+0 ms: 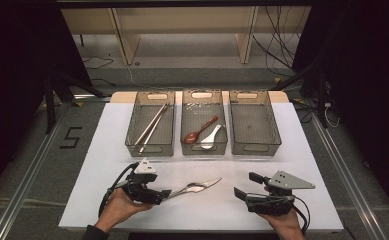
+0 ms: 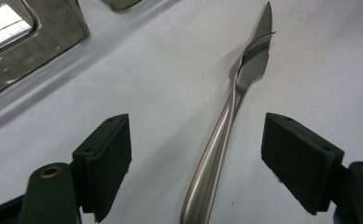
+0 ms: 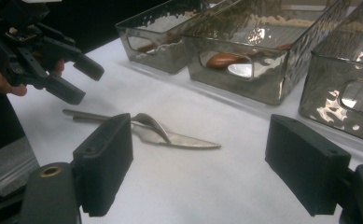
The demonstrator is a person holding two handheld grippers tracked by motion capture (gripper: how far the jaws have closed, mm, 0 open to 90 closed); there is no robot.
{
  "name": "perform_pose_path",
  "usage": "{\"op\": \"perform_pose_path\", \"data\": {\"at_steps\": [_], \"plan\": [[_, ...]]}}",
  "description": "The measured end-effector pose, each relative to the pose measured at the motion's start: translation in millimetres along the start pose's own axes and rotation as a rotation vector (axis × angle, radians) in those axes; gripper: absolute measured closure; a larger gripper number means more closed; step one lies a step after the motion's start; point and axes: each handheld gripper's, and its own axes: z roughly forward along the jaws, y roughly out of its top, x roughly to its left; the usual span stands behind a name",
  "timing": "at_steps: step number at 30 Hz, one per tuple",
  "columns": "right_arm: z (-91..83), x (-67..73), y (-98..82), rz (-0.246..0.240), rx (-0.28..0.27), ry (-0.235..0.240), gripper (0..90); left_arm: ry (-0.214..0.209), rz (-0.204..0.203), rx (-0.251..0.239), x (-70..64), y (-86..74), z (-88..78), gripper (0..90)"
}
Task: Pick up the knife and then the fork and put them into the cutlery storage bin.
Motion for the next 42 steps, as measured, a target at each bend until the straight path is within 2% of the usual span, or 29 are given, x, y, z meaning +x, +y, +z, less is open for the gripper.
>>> {"op": "perform_pose_path", "data": {"at_steps": [4, 6, 9, 13, 22, 30, 36, 42], "plan": [[3.6, 4.3, 7.1, -0.043, 0.026, 0.021, 23.8, -0.004, -0.003, -0.005, -0.6, -4.5, -2.3, 23.8], [7.0, 6.7, 11.2, -0.088, 0.051, 0.025, 24.0, -0.011, -0.005, -0.015, -0.1, -6.4, -3.9, 23.8], [14.5, 9.7, 17.1, -0.131, 0.095, 0.041, 24.9, -0.013, -0.015, -0.032, 0.9, -8.5, -5.9, 23.5], [31.2, 12.6, 24.7, -0.200, 0.162, 0.057, 25.9, -0.017, -0.034, -0.051, 4.2, -11.5, -8.9, 23.0], [67.8, 20.4, 37.8, -0.296, 0.258, 0.101, 31.1, -0.016, -0.054, -0.060, 7.4, -18.0, -13.5, 22.9], [87.1, 26.9, 39.6, -0.325, 0.295, 0.125, 35.1, -0.012, -0.054, -0.052, 7.5, -21.9, -15.5, 23.3], [94.3, 34.3, 39.5, -0.344, 0.309, 0.164, 39.3, -0.010, -0.051, -0.047, 6.4, -24.9, -17.3, 23.7], [102.4, 44.5, 35.6, -0.376, 0.330, 0.218, 52.9, -0.009, -0.058, -0.050, 6.6, -28.9, -20.3, 23.8]]}}
